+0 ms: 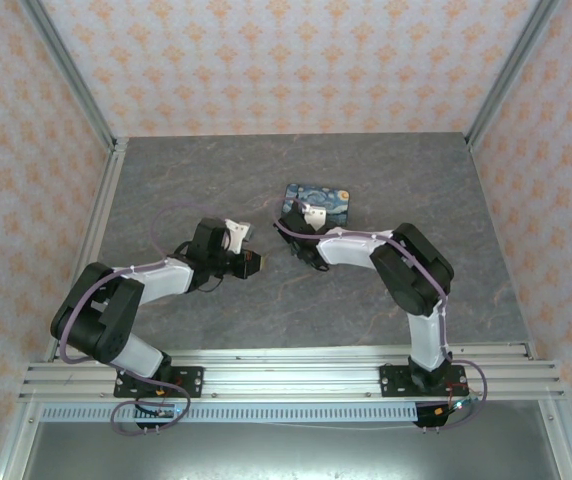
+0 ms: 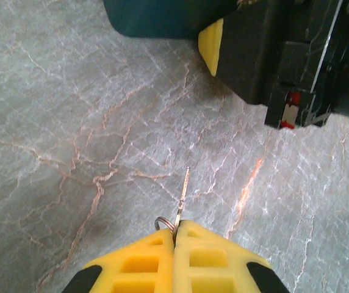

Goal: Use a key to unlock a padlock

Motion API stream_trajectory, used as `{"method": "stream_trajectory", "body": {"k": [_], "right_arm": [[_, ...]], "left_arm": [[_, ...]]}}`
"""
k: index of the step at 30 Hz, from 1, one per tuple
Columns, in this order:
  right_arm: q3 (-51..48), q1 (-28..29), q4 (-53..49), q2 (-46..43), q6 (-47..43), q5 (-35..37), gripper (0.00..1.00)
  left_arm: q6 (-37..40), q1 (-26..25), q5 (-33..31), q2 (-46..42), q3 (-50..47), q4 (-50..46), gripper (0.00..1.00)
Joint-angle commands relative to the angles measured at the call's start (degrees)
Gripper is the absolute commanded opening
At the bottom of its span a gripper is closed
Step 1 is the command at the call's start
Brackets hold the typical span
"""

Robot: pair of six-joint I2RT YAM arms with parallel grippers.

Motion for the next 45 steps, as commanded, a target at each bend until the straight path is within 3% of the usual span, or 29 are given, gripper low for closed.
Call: {"method": "stream_trajectory", "body": {"k": [1,4,12,25,32,39,45], "right_arm": [[-1.1,-0.44,1.21,-2.34,-1.95,0.29,0.07],[-2.83,-0.46,2.98,-4.87,-3.74,-2.11,0.0],[-4.42,-1.05,2.37,-10.36,-6.73,-14.41,0.0],[-3.65,-3.74,-2.82,-16.54,-2.28,-31.46,0.0],[-3.49,-4.9,-4.69,-20.5,0.15,-36.38,0.0],[-3.01,-5.33,-6.4,-23.43,1.23,-39.14,0.0],[-4.26,-5.76,-5.18,-25.02,2.06,-39.93,0.0]], "left_arm": [[3.7,-1.1,0.52,-0.75,-1.26,1.31,0.0],[5.45,-1.82,-0.16,-2.28,-2.15,0.97,0.0],[6.83,-4.08,-1.76,-5.35,-3.06,0.03,0.0],[0.29,-4.76,3.3,-8.14,-6.4,7.68,0.0],[-6.68,-4.76,4.34,-7.13,-8.51,17.95,0.0],[-12.12,-4.76,5.24,-8.03,-7.31,22.09,0.0],[-19.96,-4.63,9.36,-3.66,-6.23,29.53,0.0]]}}
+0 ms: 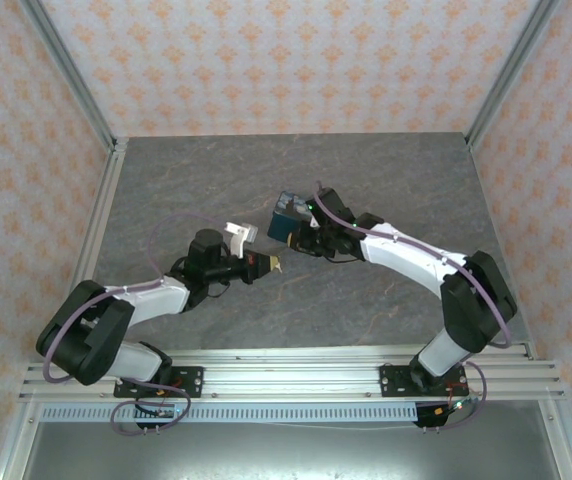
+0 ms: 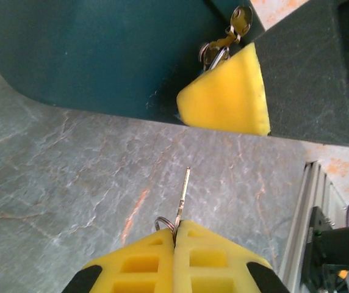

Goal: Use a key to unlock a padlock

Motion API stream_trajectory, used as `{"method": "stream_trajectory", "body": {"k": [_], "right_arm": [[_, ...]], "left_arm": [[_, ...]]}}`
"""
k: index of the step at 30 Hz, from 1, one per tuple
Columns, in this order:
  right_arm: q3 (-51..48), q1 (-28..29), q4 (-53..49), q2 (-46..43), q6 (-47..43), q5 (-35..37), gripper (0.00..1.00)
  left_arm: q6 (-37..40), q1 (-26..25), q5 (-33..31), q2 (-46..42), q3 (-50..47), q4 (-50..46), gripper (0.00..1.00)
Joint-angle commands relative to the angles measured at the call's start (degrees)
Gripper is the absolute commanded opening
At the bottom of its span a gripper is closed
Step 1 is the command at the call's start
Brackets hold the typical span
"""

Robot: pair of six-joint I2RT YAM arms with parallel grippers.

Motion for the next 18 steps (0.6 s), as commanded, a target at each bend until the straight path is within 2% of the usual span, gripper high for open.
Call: {"method": "stream_trajectory", "body": {"k": [1,4,18], "right_arm": [[-0.18,-0.63,2.19,-2.89,0.76,-0.89,0.0],[-1.58,-0.97,4.1,-3.27,1.54,-1.71,0.0],[-5.32,-3.31,7.91,-5.97,3.08,-5.39,0.0]], "left_arm": [[-7.57,-0.06,4.45,3.56,1.66,9.92,0.0],[-10.99,-0.06,6.71,6.58,1.88,14.89,0.0],[-13.56,2.13,13.98,13.87,3.68,20.73,0.0]]}}
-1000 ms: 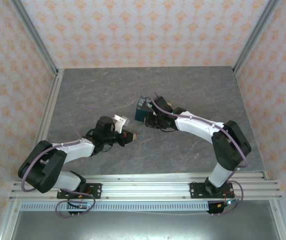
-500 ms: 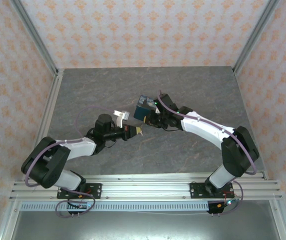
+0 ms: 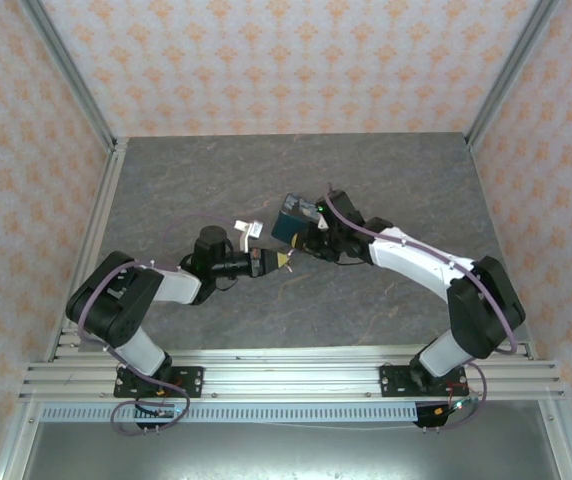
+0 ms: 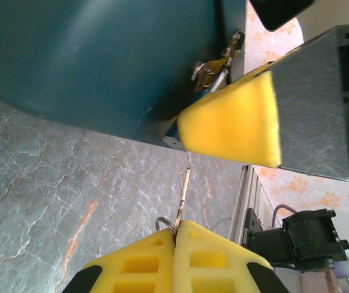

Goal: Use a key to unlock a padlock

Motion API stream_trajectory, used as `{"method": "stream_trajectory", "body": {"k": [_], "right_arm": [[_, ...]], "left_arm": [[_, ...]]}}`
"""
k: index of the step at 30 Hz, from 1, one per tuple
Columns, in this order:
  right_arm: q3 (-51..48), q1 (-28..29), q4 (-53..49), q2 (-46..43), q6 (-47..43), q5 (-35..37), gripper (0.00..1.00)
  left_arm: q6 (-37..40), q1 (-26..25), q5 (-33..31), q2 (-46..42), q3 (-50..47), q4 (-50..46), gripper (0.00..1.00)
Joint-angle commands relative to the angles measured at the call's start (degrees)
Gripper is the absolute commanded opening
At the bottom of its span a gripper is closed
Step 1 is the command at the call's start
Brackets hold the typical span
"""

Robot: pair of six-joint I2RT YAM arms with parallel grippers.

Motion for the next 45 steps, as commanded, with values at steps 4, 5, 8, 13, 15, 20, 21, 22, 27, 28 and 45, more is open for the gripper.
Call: {"method": "stream_trajectory", "body": {"k": [4,5,8,13,15,20,21,22,27,28,45], "right_arm": [[-1.09,-1.37,4.52,-3.34,0.7,-1.97,0.0],[-1.1,-1.42,4.55,-3.43,0.69,-2.2,0.0],[-1.1,-1.72,4.56,-3.44,0.7,-2.78,0.0],[-1.34,-2.23,5.14,-2.92,1.27,-4.31,0.0],[-1.53,-2.65,5.76,-2.46,2.03,-5.6,0.0],[-0.55,-3.05,5.44,-1.0,2.28,-7.42,0.0],[-0.23,-3.05,5.2,-0.63,2.27,-7.69,0.0],[-0.1,-3.05,5.24,-0.37,2.27,-7.87,0.0],[0.98,-3.05,4.21,0.94,2.2,-8.67,0.0],[1.13,-3.05,4.0,1.05,2.1,-8.68,0.0],[1.8,-3.05,3.28,1.13,2.18,-8.77,0.0]], "left_arm": [[-3.57,1.11,4.01,3.14,2.22,8.93,0.0],[-3.73,1.14,4.27,3.5,2.39,9.2,0.0],[-3.61,1.2,4.69,4.48,2.68,9.66,0.0],[-3.05,1.37,5.87,7.32,3.3,11.11,0.0],[-2.56,1.47,6.23,8.37,3.41,11.84,0.0],[-2.81,1.6,6.68,10.87,4.02,13.95,0.0],[-2.53,1.56,6.61,11.09,4.02,14.09,0.0],[-2.02,1.55,6.59,11.11,4.02,13.95,0.0],[7.75,1.6,3.5,7.36,2.75,5.64,0.0],[9.83,1.55,2.52,6.26,2.18,4.86,0.0],[12.83,1.55,-1.43,6.09,0.7,9.44,0.0]]}}
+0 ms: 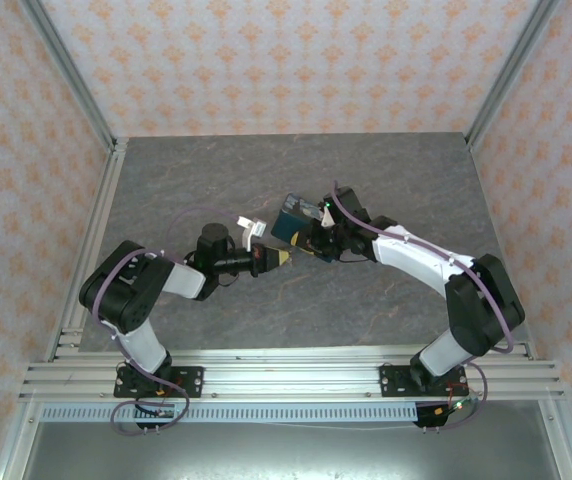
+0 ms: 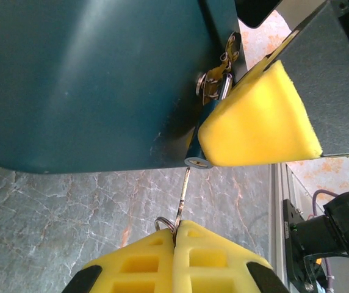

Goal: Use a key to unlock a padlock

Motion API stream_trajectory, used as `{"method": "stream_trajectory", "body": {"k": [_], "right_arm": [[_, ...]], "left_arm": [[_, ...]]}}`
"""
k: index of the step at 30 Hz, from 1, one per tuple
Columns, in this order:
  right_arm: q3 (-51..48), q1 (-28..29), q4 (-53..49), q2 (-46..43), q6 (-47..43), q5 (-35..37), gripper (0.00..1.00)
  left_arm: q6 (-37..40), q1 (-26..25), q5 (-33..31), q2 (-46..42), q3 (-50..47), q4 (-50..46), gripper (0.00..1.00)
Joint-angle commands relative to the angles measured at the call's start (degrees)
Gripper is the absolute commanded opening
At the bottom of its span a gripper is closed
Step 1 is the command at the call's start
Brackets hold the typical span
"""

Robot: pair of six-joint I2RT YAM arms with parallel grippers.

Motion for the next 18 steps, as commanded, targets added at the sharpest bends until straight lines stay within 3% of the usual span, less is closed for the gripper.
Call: {"method": "stream_trajectory", "body": {"k": [1,18], "right_arm": [[2.56,-0.21,0.91,0.07,-0.05,-0.96,0.0],[2.39,-0.22,1.43,0.27,0.24,-1.49,0.0]], "left_arm": [[0.79,0.59,-2.04,0.49,-0.96,4.44,0.0],[-0.85,0.46,-0.07,1.68,-0.34,7.12,0.0]]}}
